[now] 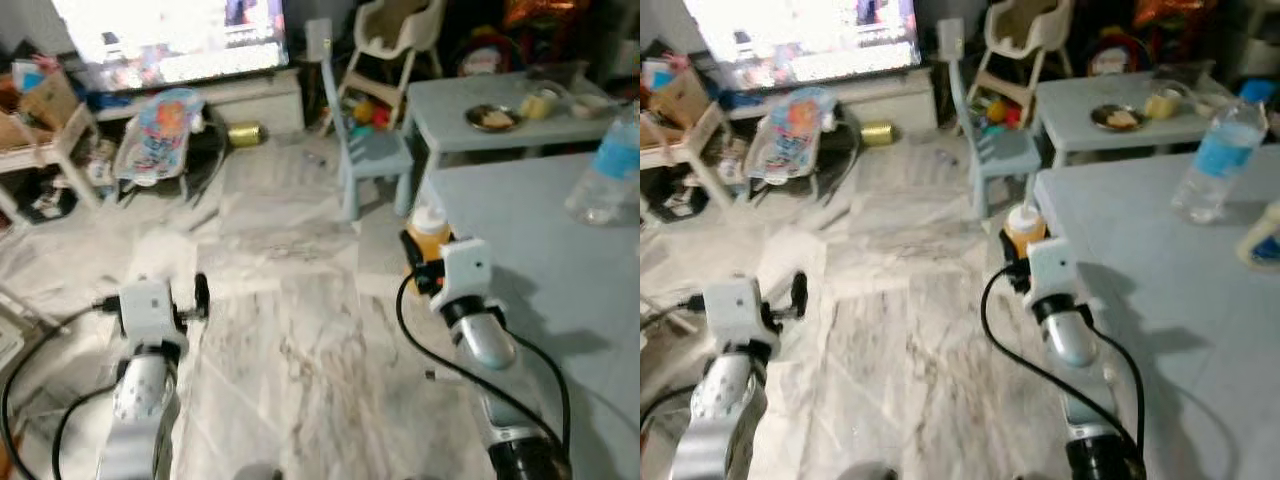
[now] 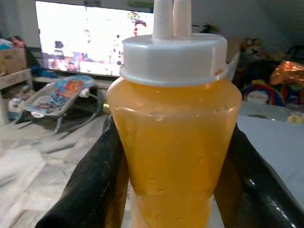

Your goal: Restocking fridge

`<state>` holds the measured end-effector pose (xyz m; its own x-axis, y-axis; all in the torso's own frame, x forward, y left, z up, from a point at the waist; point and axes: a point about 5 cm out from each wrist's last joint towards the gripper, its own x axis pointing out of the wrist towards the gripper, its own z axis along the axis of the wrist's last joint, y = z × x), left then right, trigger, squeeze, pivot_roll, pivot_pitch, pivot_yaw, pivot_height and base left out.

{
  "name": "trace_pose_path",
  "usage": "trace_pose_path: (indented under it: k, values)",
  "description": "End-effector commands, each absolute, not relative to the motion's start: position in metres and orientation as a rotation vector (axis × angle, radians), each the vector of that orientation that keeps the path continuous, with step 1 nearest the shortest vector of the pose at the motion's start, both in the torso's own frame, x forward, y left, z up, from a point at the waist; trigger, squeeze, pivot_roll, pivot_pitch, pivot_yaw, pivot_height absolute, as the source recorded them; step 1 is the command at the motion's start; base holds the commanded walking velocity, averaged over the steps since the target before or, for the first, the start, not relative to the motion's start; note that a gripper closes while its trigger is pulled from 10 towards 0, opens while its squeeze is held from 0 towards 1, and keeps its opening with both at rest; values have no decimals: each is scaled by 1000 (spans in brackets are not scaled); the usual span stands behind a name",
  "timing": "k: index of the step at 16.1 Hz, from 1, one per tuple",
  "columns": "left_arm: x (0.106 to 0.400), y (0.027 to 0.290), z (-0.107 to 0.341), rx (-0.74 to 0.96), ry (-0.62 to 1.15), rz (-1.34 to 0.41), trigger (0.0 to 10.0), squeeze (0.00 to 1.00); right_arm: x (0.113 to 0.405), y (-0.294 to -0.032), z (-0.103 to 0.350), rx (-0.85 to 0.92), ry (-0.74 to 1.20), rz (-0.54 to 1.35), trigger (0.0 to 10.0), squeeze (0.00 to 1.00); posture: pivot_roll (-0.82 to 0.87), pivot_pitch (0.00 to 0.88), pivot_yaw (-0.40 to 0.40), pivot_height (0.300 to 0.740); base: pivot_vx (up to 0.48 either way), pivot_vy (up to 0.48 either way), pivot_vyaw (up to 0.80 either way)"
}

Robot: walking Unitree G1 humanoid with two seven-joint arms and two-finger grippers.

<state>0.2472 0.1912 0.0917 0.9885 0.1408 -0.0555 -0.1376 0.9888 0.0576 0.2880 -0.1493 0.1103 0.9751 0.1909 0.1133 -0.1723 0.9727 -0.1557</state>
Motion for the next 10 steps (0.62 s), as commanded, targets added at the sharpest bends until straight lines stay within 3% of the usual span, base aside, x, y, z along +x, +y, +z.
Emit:
trace_pose_path:
  k: [1,8,10]
  values:
    - [246,201,92,83,67,171,10000,0,290,-135,119,-136,-168,225,10000,0,3,25,64,740,0,465,800]
    - [244,203,92,92,73,170,10000,0,290,-137,119,-129,-161,218,10000,0,4,26,65,740,0,402,800]
    - [245,200,91,110,69,162,10000,0,290,-137,118,-127,-156,212,10000,0,1,26,63,740,0,0,284]
